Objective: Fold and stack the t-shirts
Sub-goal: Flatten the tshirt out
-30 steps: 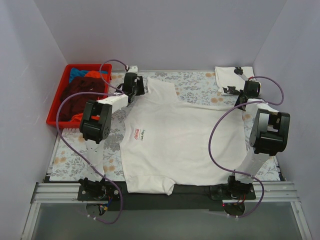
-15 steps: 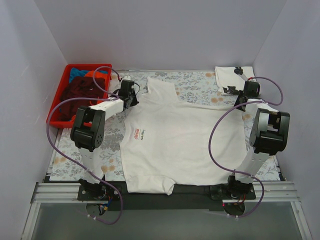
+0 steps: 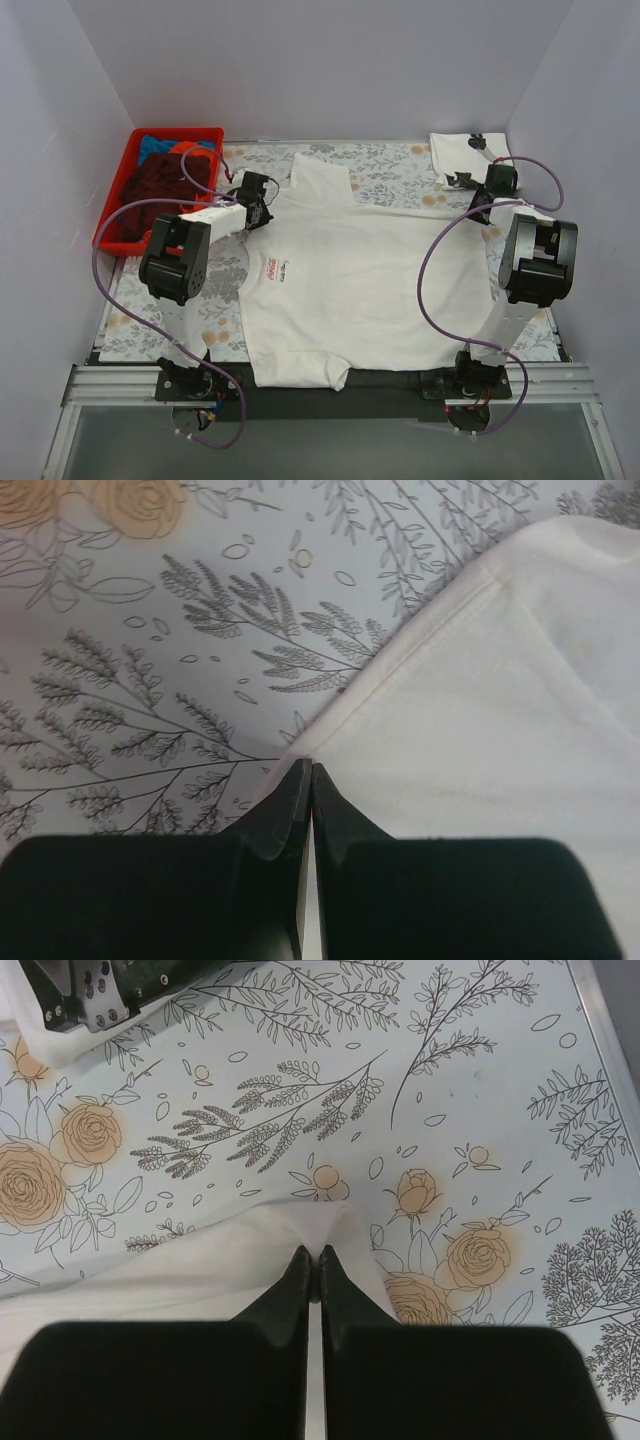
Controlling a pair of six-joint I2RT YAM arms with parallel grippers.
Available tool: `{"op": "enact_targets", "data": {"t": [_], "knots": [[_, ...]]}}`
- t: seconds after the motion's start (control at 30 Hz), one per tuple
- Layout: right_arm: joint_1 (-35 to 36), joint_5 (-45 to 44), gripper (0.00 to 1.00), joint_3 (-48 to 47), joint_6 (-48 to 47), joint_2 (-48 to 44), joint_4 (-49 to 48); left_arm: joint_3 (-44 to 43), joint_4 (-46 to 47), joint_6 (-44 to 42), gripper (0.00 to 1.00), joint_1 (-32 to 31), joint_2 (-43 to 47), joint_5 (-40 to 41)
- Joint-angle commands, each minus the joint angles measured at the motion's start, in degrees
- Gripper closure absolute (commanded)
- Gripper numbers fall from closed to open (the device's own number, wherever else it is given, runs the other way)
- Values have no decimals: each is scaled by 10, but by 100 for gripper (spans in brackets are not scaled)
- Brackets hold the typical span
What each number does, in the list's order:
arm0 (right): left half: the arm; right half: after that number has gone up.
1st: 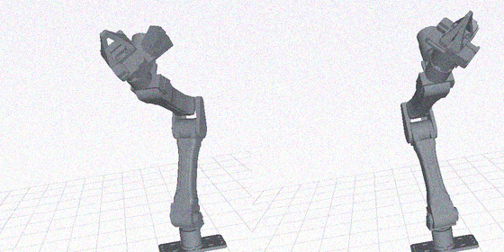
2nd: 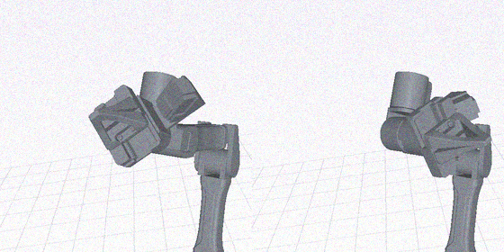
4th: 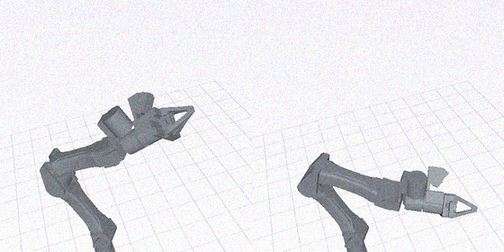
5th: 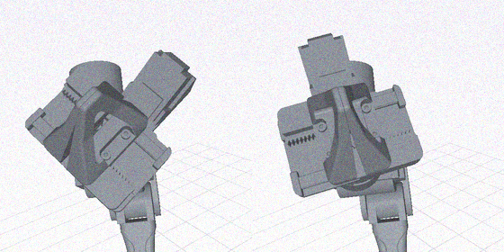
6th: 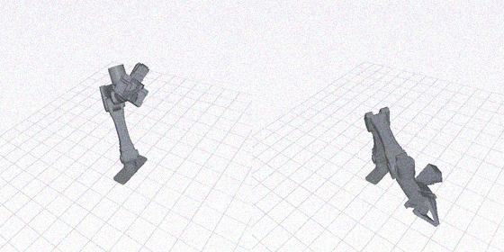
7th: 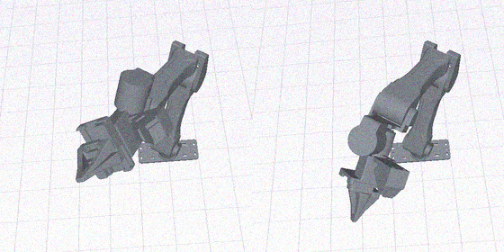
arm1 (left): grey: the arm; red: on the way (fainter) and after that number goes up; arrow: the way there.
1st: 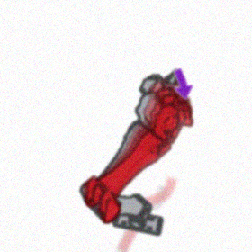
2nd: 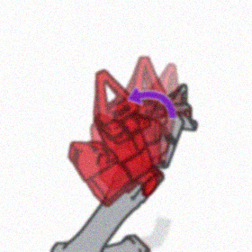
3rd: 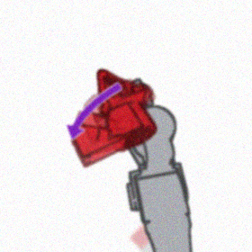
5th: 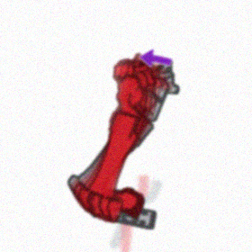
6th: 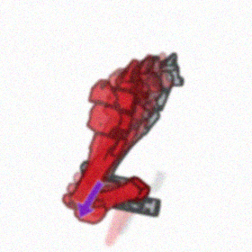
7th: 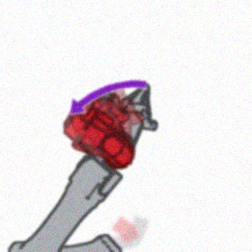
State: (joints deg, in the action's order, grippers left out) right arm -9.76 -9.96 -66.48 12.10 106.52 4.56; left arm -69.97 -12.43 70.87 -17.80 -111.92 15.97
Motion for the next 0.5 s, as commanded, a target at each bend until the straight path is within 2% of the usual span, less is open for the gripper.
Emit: {"op": "enact_targets", "data": {"t": [0.0,0.1,0.3,0.4,0.43,0.47], "knots": [[-3,5,99,0,6,10,-12,28,-95,42,100,4,17,94],[-3,12,99,-8,6,15,-12,18,-94,45,100,4,16,106],[-3,30,99,-23,-1,19,-12,-55,-59,-7,87,5,-9,93],[-3,35,99,-30,-8,19,-12,-110,-62,-29,74,5,-33,95],[-3,35,99,-31,-11,19,-11,-125,-61,-33,65,6,-36,92],[-3,35,99,-30,-15,18,-11,-130,-59,-37,62,6,-35,83]]}}
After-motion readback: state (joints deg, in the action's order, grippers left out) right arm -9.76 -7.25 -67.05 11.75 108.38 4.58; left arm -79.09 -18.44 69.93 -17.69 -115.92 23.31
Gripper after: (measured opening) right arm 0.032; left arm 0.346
